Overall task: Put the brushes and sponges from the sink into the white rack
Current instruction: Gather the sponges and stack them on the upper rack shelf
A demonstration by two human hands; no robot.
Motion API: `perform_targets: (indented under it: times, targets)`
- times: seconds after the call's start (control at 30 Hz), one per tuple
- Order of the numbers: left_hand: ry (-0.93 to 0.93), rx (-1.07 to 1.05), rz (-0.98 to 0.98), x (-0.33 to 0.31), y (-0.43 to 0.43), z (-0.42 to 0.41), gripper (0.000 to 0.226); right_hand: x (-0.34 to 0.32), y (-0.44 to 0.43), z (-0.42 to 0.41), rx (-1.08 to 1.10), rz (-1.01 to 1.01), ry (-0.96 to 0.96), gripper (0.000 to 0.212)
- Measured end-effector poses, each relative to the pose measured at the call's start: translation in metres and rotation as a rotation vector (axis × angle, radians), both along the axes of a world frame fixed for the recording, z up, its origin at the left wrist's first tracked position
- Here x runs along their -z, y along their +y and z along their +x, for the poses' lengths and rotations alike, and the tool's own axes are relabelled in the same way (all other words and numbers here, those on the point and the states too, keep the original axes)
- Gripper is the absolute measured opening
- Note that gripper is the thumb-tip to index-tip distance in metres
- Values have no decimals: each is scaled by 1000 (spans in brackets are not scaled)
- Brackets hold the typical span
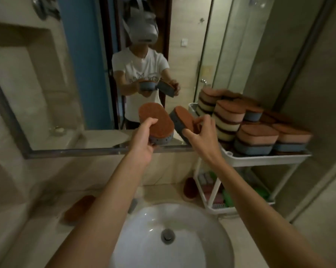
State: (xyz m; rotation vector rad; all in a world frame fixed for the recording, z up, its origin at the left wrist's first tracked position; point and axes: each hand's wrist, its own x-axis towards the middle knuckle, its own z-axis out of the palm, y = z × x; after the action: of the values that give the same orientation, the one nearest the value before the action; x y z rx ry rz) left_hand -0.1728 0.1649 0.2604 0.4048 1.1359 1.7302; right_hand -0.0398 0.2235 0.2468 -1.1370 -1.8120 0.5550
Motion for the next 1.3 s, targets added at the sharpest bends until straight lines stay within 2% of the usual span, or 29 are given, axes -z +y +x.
perform_targets:
  times: [0.1,0.3,0.4,0.47,0.57,0.63,0.7,0.77,0.8,0.93,1.2,1.3]
  targets:
    - [5,29,66,-26,23,41,38,-24,19,41,-9,27,51,34]
    - [-3,37,161,-69,68,127,30,-65,61,132,-108,34,93,27]
    - [2,32,142,-85,93,170,23,-74,90,174,-82,29,155,26]
    - [-5,39,115,-90,110,192,27,-75,110,197,-37,5,177,28]
    - [32,71,86,-94,133,214,39,-72,137,222,62,1,106,36]
    - [51,77,82,-97,147,222,30,-70,150,234,70,21,64,42]
    - [29,106,87,-100,160,227,9,-67,161,241,54,16,17,42]
    - [-34,149,90,-100,171,231,9,-63,170,242,51,-13,-53,39]
    - [-60,157,93,-98,177,231,10,-61,176,241,49,-30,-85,38]
    - [-80,125,77,-88,190,230,40,-52,188,232,12,-70,-178,32]
    - [-136,113,74,-73,199,221,41,-40,206,216,9,-3,-286,25]
    - [-140,119,80,-72,200,219,41,-35,211,210,28,10,-304,29]
